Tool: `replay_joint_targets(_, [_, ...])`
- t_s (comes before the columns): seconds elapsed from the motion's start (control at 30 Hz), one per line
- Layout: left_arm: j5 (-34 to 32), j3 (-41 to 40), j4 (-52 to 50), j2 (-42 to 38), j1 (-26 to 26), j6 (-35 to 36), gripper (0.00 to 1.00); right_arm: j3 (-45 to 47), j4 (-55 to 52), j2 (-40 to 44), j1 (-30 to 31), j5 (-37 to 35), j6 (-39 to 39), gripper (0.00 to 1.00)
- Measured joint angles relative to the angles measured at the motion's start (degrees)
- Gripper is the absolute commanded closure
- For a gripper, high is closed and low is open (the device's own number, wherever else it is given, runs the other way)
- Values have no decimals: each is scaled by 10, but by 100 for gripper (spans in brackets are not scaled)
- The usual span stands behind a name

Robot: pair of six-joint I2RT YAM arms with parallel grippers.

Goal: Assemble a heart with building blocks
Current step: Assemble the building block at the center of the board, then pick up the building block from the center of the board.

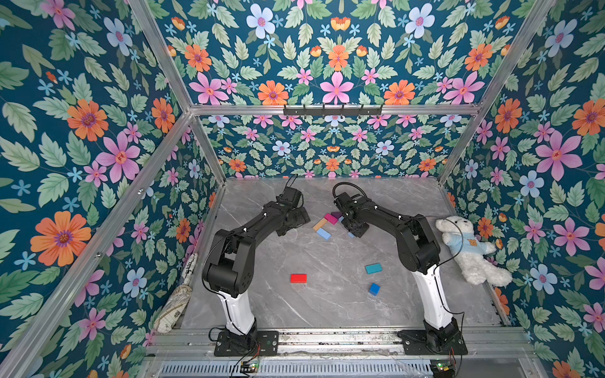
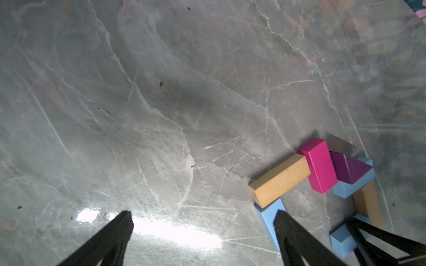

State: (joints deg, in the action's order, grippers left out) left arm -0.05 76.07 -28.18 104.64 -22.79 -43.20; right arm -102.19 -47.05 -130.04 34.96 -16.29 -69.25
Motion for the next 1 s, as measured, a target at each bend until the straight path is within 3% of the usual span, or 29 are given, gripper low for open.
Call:
replay_joint_targets(0.1, [0, -2, 0, -1, 1, 0, 1, 6, 5, 2, 0, 0, 0, 97])
replay_joint_targets(0.17, [0, -5, 0, -3, 1, -2, 1, 10, 9, 3, 0, 0, 0, 70])
replay_joint_targets(0.37, [0, -9, 1, -6, 2, -2, 1, 13, 15, 4, -2, 7, 1, 41])
replay_joint_targets(0.57, [1, -14, 3, -8, 2, -2, 0, 26, 19, 12, -4, 13, 5, 26])
replay_joint_targets(0.7, [1, -17, 3, -13, 3, -2, 1, 38, 19, 21, -5, 16, 14, 10])
replay_joint_targets(1.0, [-2, -19, 1, -27, 3, -2, 1, 69, 1, 100, 12, 45, 53, 1])
